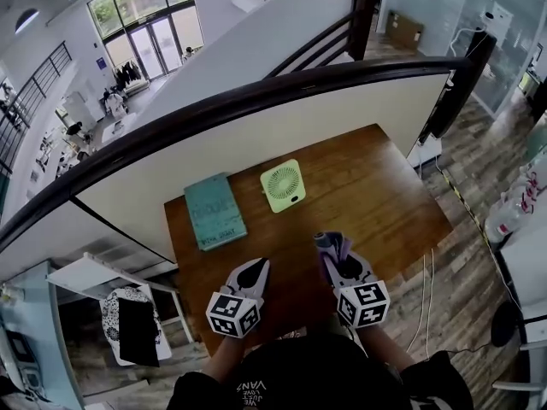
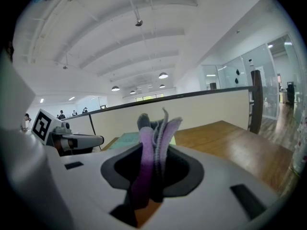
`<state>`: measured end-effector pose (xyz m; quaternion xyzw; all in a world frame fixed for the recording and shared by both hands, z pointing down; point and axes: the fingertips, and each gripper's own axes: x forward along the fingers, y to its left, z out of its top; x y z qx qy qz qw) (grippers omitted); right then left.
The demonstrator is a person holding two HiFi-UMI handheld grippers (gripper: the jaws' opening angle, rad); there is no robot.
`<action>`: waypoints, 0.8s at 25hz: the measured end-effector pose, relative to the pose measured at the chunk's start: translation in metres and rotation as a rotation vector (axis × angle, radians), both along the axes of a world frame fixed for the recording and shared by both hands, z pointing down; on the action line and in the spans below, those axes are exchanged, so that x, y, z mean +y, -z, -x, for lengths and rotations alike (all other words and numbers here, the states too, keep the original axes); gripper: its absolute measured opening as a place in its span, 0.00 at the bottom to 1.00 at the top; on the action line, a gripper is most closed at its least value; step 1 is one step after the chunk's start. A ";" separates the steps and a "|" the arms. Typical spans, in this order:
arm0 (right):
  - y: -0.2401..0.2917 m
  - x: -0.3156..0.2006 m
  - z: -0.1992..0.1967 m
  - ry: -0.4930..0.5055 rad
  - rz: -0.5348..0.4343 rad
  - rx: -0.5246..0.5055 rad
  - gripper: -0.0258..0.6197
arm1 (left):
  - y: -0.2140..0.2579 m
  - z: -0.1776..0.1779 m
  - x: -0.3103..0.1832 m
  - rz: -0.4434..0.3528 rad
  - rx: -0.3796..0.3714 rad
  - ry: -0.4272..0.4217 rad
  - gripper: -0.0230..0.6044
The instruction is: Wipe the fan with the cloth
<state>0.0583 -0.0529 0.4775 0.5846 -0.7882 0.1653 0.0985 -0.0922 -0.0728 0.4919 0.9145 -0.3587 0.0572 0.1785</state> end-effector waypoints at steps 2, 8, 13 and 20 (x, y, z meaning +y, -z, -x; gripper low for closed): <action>0.003 0.006 0.003 -0.005 -0.009 -0.004 0.22 | 0.003 0.004 0.006 -0.008 0.005 -0.001 0.05; 0.004 0.016 0.008 -0.008 -0.016 -0.002 0.22 | 0.002 0.010 0.015 -0.014 0.008 0.000 0.05; 0.003 0.021 0.011 -0.014 -0.017 0.003 0.22 | 0.001 0.013 0.020 -0.013 0.018 0.005 0.05; 0.002 0.023 0.013 -0.014 -0.018 0.016 0.22 | 0.002 0.012 0.022 -0.025 0.017 -0.003 0.05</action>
